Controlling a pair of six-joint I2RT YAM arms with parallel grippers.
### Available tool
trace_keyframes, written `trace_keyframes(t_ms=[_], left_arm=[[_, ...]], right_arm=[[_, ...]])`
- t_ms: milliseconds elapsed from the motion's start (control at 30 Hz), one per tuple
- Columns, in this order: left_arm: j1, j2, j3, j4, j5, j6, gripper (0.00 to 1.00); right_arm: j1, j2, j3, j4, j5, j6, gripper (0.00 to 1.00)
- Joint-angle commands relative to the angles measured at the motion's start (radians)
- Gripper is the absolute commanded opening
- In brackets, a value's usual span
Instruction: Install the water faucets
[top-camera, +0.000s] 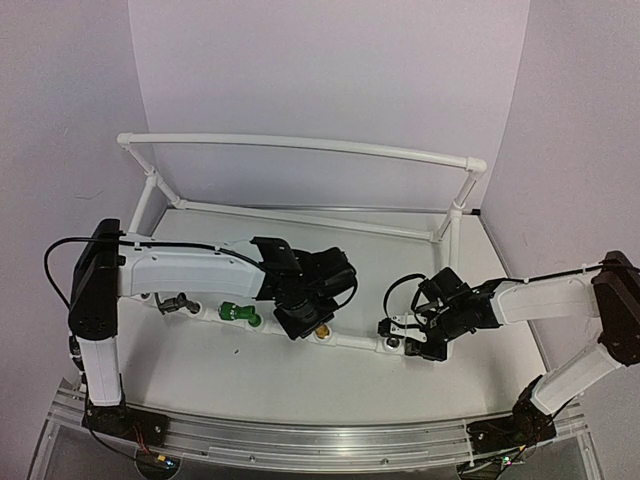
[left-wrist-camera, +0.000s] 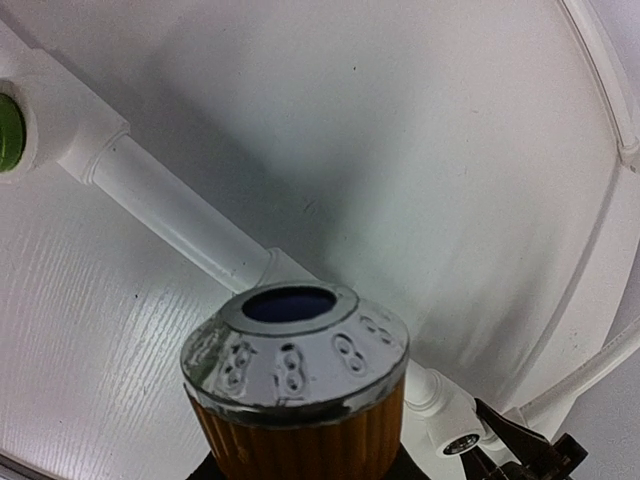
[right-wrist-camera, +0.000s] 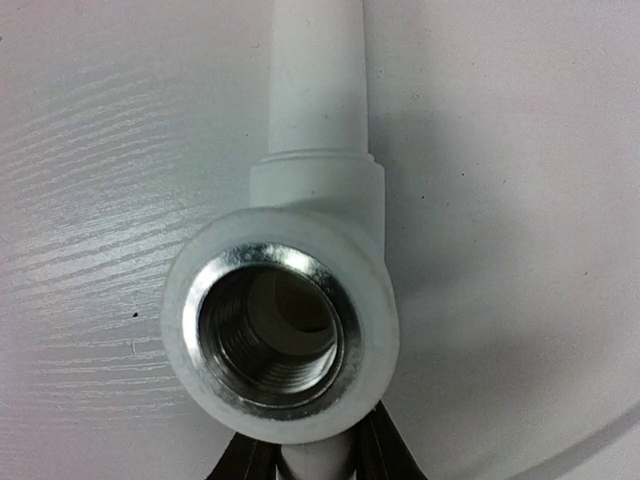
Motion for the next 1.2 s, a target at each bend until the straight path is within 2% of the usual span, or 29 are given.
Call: trace_keyframes(t_ms=[0, 133, 567, 800, 1033, 1167], left_arm=[[-0.022, -0.005, 0.058, -0.061, -0.090, 0.053, 0.00], [-0.045, 0.027, 0.121, -0.124, -0.141, 0.068, 0.00], [-0.069, 0.065, 0.124, -0.162, -0.188, 0.059, 0.00], [-0.106, 0.080, 0.124, -0.105, -0.281, 0.092, 0.00], [-0.133, 0.100, 0.168, -0.109, -0.308, 0.115, 0.00], [-0.133, 0.089, 0.140, -0.092, -0.323, 0.101, 0.00]], right_arm=[[0.011, -0.007, -0.010, 0.011, -0.093, -0.013, 0.00], [0.011, -0.003, -0.007, 0.009, -0.093, -0.008, 0.00], [0.012, 0.000, -0.001, 0.002, -0.103, -0.005, 0.00], [0.011, -0.006, -0.002, -0.004, -0.108, -0.008, 0.00], [0.012, 0.000, 0.003, -0.008, -0.111, -0.009, 0.00], [0.011, -0.001, 0.004, -0.009, -0.115, -0.010, 0.00]])
